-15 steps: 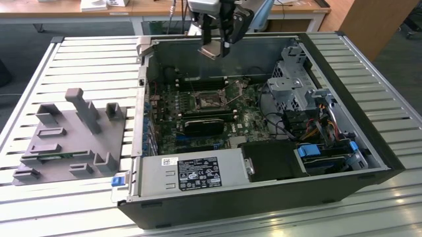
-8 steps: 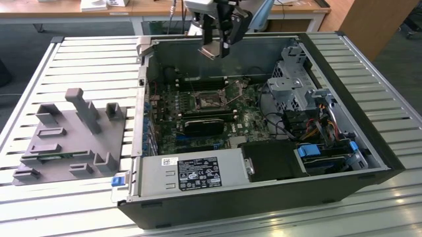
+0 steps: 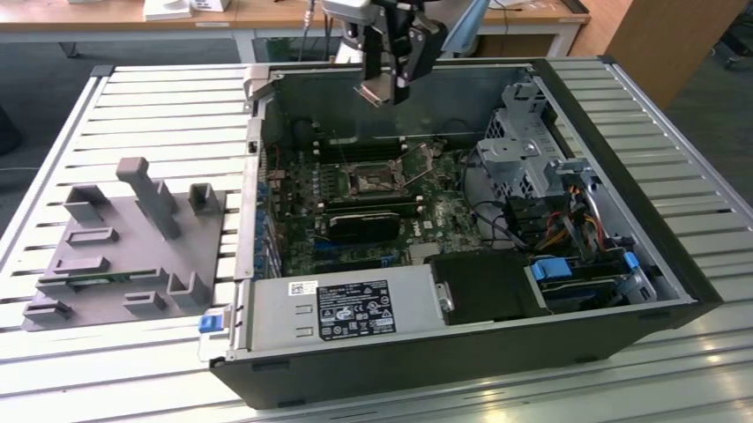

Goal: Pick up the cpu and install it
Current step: 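Place the cpu into insertion slot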

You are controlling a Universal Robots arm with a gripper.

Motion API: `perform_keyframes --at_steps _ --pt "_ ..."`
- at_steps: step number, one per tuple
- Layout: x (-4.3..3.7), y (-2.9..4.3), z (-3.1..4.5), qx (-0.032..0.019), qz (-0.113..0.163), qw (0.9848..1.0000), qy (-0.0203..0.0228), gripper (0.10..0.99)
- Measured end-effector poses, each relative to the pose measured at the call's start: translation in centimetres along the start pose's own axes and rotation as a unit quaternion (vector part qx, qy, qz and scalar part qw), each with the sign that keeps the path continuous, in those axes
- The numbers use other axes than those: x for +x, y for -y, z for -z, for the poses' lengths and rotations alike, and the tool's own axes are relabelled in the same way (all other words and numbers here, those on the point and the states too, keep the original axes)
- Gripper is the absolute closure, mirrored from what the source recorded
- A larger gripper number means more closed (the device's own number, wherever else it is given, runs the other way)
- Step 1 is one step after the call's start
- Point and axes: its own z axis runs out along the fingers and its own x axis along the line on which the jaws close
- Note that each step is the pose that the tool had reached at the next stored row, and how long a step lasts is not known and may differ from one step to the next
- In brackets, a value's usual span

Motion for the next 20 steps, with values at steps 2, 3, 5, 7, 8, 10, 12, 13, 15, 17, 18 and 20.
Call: perform_keyframes --at_steps 2,3,5,7,8,10,12,13,15,17,18,20 --pt "0.0 0.0 -0.02 -0.0001 -0.01 1.0 0.0006 0.545" --pt "0.0 0.0 -0.02 -0.0001 -0.015 0.9999 0.0008 0.545" --pt "0.0 0.0 -0.04 -0.0002 -0.025 0.9997 0.0014 0.545" --pt "0.0 0.0 -0.06 -0.0003 -0.035 0.9994 0.002 0.545" --pt "0.0 0.0 -0.07 -0.0003 -0.04 0.9992 0.0023 0.545" --pt "0.0 0.01 -0.08 -0.0003 -0.049 0.9988 0.0028 0.545" --pt "0.0 0.01 -0.09 -0.0004 -0.058 0.9983 0.0033 0.545" --pt "0.0 0.01 -0.1 -0.0004 -0.062 0.9981 0.0035 0.545" --pt "0.0 0.01 -0.11 -0.0005 -0.071 0.9974 0.0041 0.545" --pt "0.0 0.01 -0.12 -0.0006 -0.081 0.9967 0.0046 0.545" --pt "0.0 0.01 -0.13 -0.0006 -0.085 0.9964 0.0049 0.545" --pt "0.0 0.01 -0.14 -0.0007 -0.094 0.9955 0.0054 0.545"
